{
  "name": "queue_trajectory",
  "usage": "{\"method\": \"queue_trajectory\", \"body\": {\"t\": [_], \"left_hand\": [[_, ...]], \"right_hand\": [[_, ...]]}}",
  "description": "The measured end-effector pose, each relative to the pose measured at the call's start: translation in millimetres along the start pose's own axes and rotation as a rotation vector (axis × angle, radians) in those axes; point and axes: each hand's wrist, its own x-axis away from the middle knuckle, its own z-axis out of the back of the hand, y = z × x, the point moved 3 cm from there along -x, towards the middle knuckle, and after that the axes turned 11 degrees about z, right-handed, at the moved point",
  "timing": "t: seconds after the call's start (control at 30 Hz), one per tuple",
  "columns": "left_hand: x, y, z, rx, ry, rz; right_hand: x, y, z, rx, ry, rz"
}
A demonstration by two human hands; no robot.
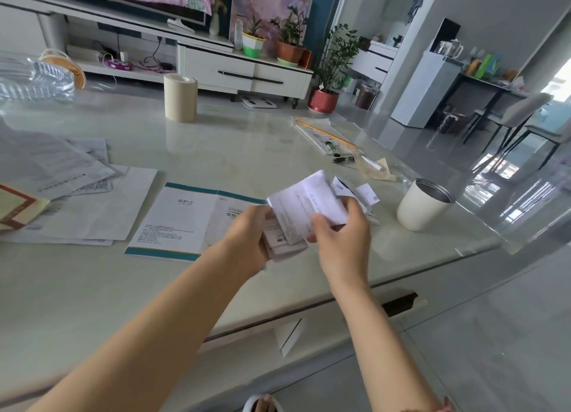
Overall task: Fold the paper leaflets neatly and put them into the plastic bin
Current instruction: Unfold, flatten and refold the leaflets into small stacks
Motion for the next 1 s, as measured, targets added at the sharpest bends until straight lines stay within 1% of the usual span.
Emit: {"method": "queue_trajectory", "body": {"t": [0.07,0.13,0.2,0.27,0.3,0.33,0.37,0.43,0.47,0.53,0.6,0.67,0.73,0.77,0.8,0.83,0.9,0.93,1.0], "left_hand": [[5,0,-1,-0.013,-0.014,-0.025],[8,1,1,0.002,0.013,-0.045],[9,3,4,-0.004,0.062,-0.076],[9,5,7,-0.019,0.13,-0.116],[10,6,8,-0.002,0.146,-0.13],[11,7,7,0.031,0.143,-0.131],[12,8,7,0.055,0.136,-0.128],[14,8,5,0.055,0.12,-0.121],[15,7,3,0.048,0.109,-0.117],[17,3,-1,0.026,0.092,-0.109],[18,3,-2,0.012,0.128,-0.122],[18,5,1,0.014,0.195,-0.153],[17,8,3,0.013,0.22,-0.167],[17,7,3,0.013,0.219,-0.166],[17,7,2,0.012,0.213,-0.162],[16,6,0,0.006,0.205,-0.16],[14,3,-2,-0.007,0.19,-0.18],[13,2,-2,-0.024,0.201,-0.202],[12,1,0,-0.07,0.274,-0.275]], "right_hand": [[7,-4,-8,0.148,-0.03,0.163],[13,-8,-14,0.253,-0.068,0.329],[19,-12,-22,0.327,-0.204,0.401],[26,-15,-28,0.402,-0.385,0.381],[28,-15,-30,0.417,-0.466,0.332],[30,-15,-30,0.375,-0.519,0.255],[31,-15,-30,0.278,-0.527,0.164],[27,-11,-29,0.103,-0.434,0.049],[24,-9,-27,0.072,-0.375,0.026],[17,-3,-23,0.06,-0.318,-0.019],[12,4,-19,-0.021,-0.261,-0.101],[6,9,-10,-0.092,-0.099,-0.176],[0,14,1,-0.042,0.06,-0.155],[-1,14,4,0.009,0.082,-0.132],[-1,13,4,0.031,0.063,-0.112],[-1,12,2,0.004,0.006,-0.108],[4,6,-7,-0.127,-0.151,-0.173],[7,3,-12,-0.178,-0.207,-0.197],[10,-4,-17,-0.194,-0.248,-0.171]]}}
